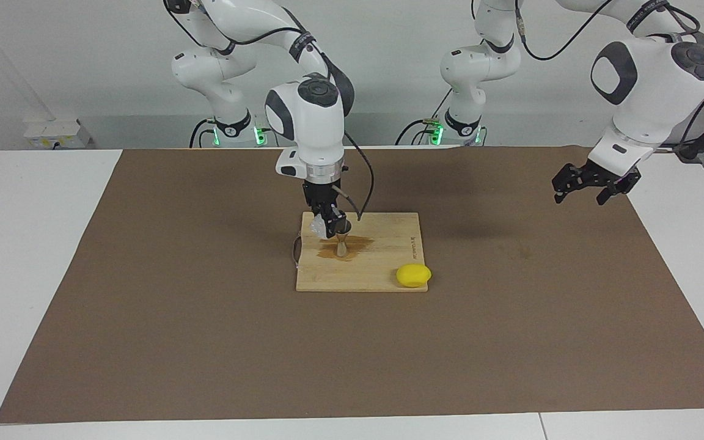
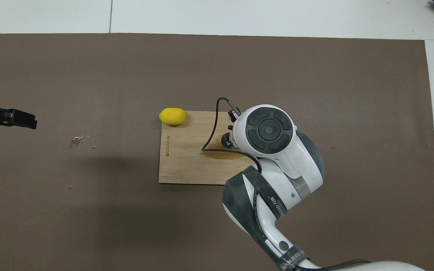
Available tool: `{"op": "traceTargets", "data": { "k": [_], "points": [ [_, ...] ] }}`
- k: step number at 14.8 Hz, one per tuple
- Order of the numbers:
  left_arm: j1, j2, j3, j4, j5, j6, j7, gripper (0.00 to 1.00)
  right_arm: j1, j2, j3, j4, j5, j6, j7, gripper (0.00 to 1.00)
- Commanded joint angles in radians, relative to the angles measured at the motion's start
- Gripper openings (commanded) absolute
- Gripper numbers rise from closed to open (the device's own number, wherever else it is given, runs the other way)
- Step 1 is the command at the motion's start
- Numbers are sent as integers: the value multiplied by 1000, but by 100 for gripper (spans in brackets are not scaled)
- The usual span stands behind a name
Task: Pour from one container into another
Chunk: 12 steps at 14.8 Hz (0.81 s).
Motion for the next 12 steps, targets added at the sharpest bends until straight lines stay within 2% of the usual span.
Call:
{"op": "traceTargets", "data": {
  "k": [1,5,8,10,12],
  "points": [
    [-67,-32,52,-34,7,-1,-29,100,-9,16,4,23,12,10,39,20],
    [-186,-29,155,-32,7,-4,-29,100,-35,20,3,23,101,4,36,20],
    [-186,-26,159,-27,7,-21,-29,100,-80,22,3,23,205,7,32,20],
    [-177,-8,161,40,5,-71,-28,100,-116,23,3,11,271,8,21,20],
    [-170,8,155,57,3,-76,-28,100,-143,23,3,6,362,7,-6,20]
  ]
}}
